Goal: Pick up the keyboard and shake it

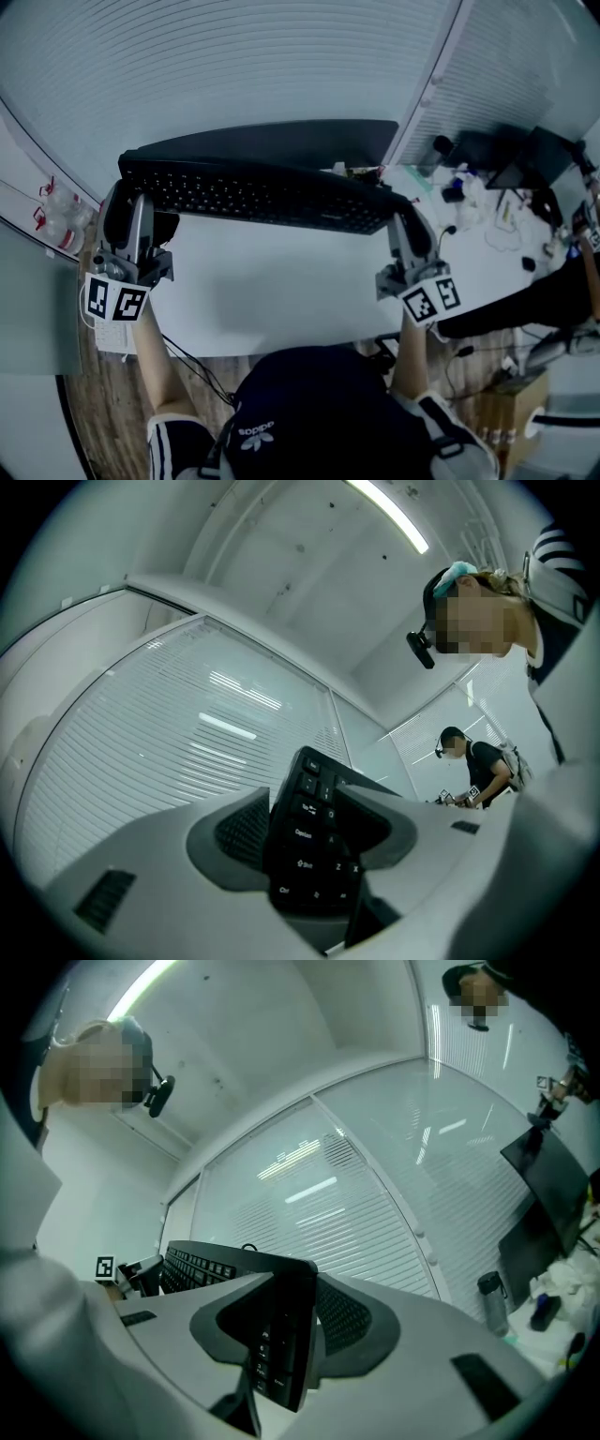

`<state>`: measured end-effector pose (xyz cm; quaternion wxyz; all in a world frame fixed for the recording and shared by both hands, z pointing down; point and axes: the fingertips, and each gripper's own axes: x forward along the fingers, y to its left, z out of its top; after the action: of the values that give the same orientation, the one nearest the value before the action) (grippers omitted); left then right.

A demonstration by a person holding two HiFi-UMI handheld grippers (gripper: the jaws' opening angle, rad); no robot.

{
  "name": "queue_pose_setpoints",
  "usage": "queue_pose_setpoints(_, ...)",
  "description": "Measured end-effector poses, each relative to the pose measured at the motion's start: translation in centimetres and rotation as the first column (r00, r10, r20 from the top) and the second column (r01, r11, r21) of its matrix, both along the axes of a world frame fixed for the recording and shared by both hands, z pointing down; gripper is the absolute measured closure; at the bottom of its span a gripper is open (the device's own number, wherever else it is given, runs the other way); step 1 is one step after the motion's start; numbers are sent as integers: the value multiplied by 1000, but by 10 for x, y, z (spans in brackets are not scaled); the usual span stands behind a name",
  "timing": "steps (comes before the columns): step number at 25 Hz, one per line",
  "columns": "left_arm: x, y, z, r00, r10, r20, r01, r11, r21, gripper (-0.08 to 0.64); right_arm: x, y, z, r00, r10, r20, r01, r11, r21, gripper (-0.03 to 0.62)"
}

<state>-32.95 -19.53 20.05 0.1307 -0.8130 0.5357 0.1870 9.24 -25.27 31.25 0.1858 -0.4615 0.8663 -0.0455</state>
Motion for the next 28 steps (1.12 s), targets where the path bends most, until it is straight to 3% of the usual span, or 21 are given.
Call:
queue_pose_setpoints(13,2,1,-2,1000,-2,22,2,1000,-12,342,-3,-5,11,1000,-7,-20,6,999,-50,463)
queue_pose_setpoints(28,-1,2,-4,999,46,-8,-45,998,38,342,-2,-1,-6,998,22,-61,-23,1000,-13,463)
